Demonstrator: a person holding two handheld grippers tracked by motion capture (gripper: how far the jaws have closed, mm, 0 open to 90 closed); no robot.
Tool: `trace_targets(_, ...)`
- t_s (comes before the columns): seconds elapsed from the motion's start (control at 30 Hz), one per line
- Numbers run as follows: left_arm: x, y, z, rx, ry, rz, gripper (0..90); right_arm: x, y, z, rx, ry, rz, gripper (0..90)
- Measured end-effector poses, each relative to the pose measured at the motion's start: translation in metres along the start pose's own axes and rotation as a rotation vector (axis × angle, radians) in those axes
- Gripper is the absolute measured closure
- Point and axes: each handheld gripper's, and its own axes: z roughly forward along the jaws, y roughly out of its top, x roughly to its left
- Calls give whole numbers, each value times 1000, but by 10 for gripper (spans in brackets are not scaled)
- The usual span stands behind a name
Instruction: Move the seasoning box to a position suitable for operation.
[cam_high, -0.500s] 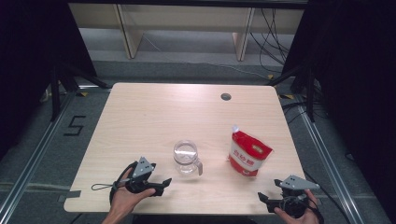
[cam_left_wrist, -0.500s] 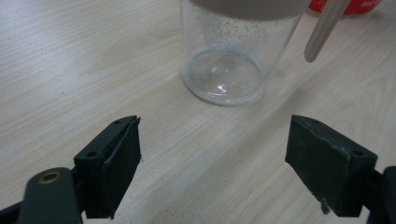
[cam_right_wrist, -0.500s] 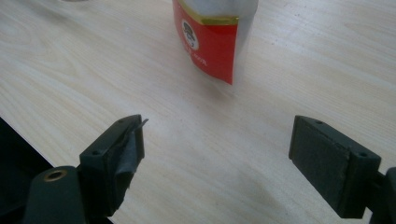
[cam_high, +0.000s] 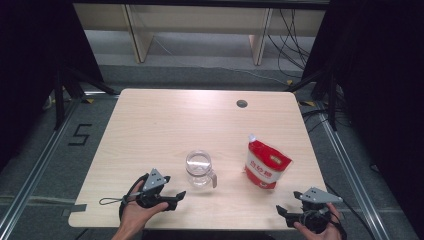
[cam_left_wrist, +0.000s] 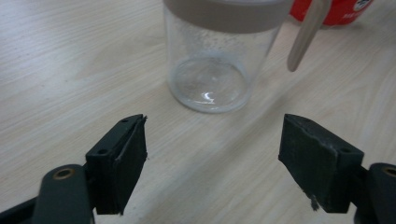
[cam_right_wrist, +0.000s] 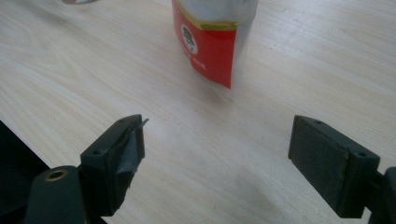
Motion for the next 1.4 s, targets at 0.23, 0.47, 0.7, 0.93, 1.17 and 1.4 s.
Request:
trace_targets(0.23, -17, 6, 0, -7, -67, 55, 431, 0, 1, 1, 8, 6, -16, 197)
trace_targets(0.47, -28, 18, -2, -40, -115, 99, 688, 0, 1, 1, 0, 5, -22, 205)
trace_targets(0.7, -36, 31, 1, -67, -136, 118, 849, 0, 1, 2, 1, 19, -35, 206)
trace_targets(0.93, -44, 57, 5, -106, -184, 154, 893, 0, 0, 1, -3, 10, -35, 207)
trace_targets(1.17, -44, 77, 9, -121, -169, 145, 893, -5, -2, 1, -9, 11, -29, 209)
trace_targets(1.4, -50, 88, 17, -114, -197, 167, 893, -6, -2, 1, 2, 18, -18, 211)
